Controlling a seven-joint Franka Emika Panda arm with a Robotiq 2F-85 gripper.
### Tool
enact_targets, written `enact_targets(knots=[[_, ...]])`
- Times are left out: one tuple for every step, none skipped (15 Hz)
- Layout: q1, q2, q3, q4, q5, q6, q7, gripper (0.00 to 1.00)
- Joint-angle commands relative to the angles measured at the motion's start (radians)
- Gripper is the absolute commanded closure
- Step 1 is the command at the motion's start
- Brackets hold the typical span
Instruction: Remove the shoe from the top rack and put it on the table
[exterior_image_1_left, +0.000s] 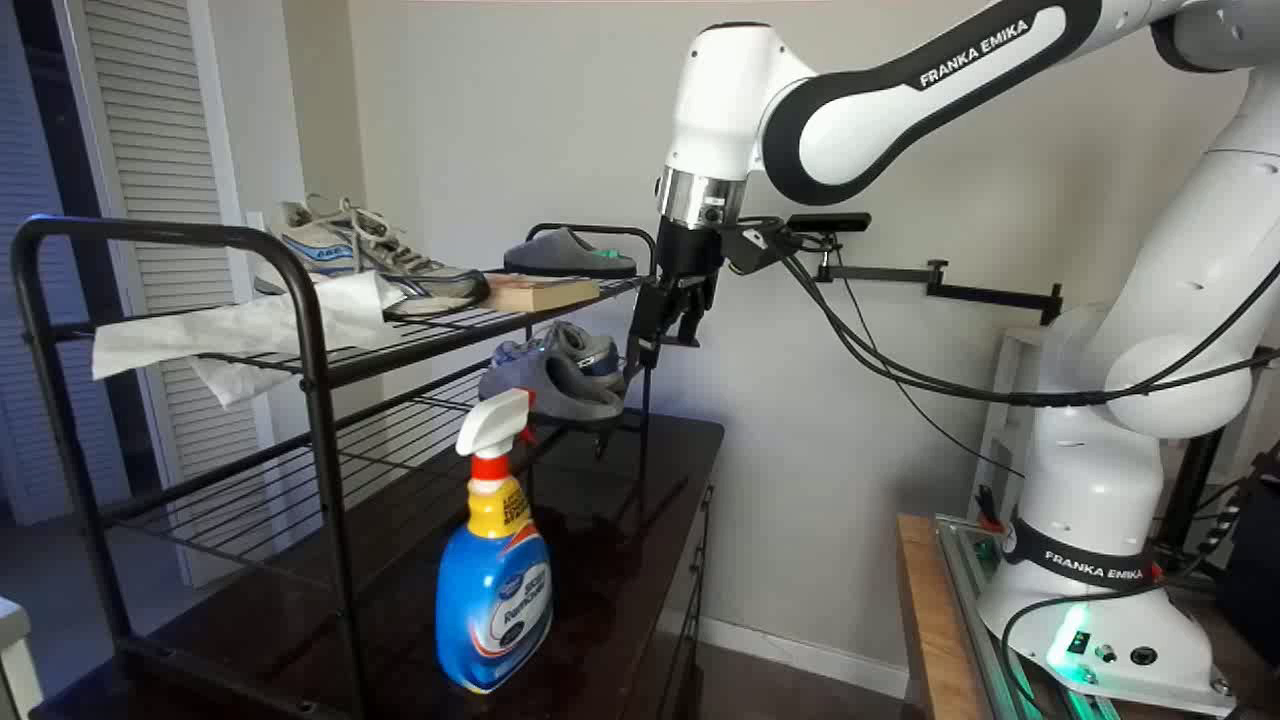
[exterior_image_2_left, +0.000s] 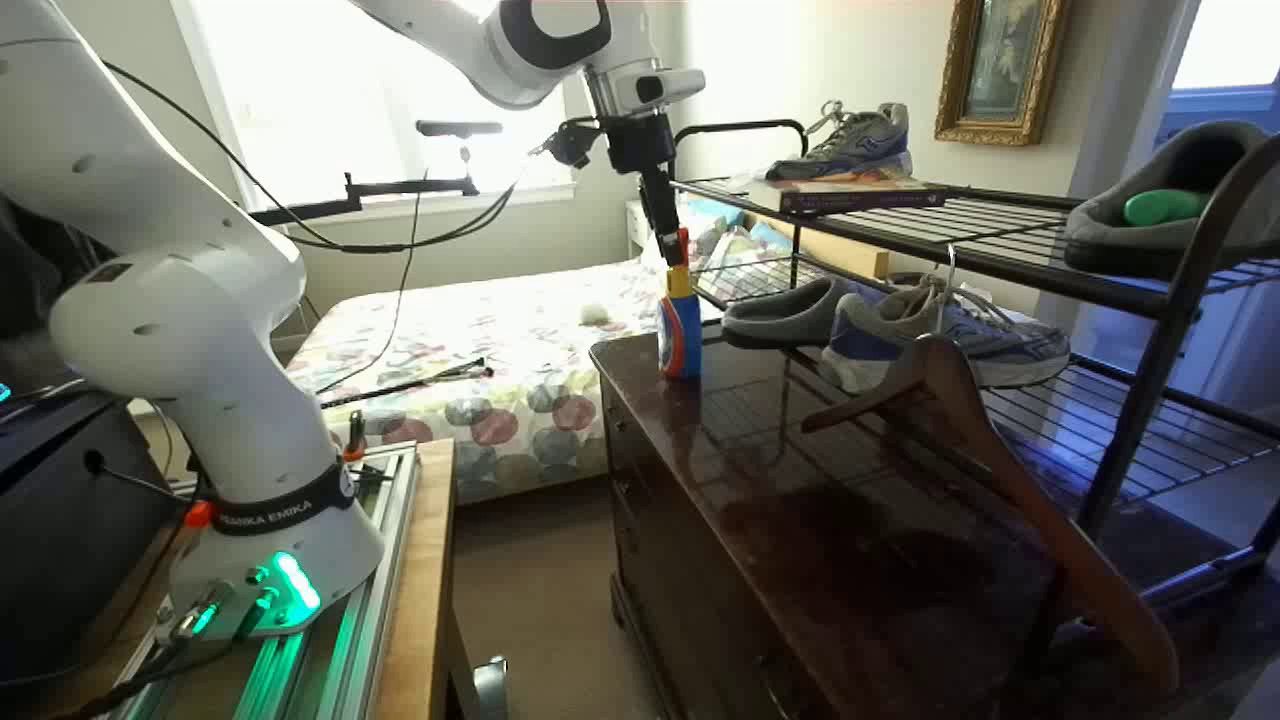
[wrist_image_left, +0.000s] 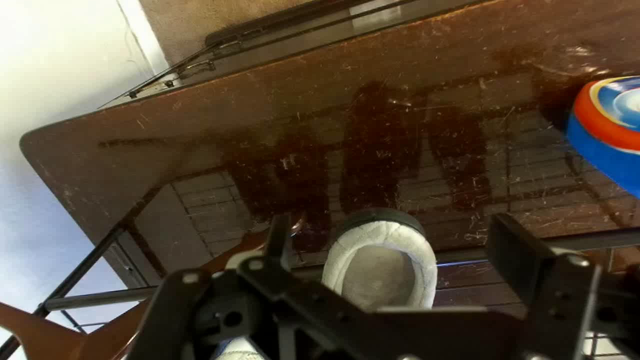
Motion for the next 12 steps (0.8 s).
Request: enact_targets(knots=[[0.027,0.003,-0.026,0.002,-0.011,-0.004,0.008,0.0],[0.027,0.003,-0.026,0.002,-0.011,-0.004,0.008,0.0],[0.027,0.003,-0.026,0.002,-0.011,-0.004,0.008,0.0],[0.027,0.003,-0.026,0.002,-0.011,-0.004,0.008,0.0],[0.027,0.003,-0.026,0.002,-0.011,-0.004,0.008,0.0],[0.027,0.003,-0.026,0.002,-0.011,-0.004,0.008,0.0],[0.027,0.003,-0.026,0.002,-0.011,-0.004,0.008,0.0],[0.03,-0.032,-0.015,-0.005,-0.033,-0.008,0.022,0.0],[0.033,-0.053,-0.012,-0.007,-0.043,-0.011,0.024,0.0],[0.036,-0.083,-0.002,-0.004,-0.065,-0.022,0.027,0.0],[0.044,-0.099,0.0,0.005,-0.075,-0.035,0.011,0.0],[0.051,-0.113,0.002,0.014,-0.083,-0.044,-0.006,0.0]])
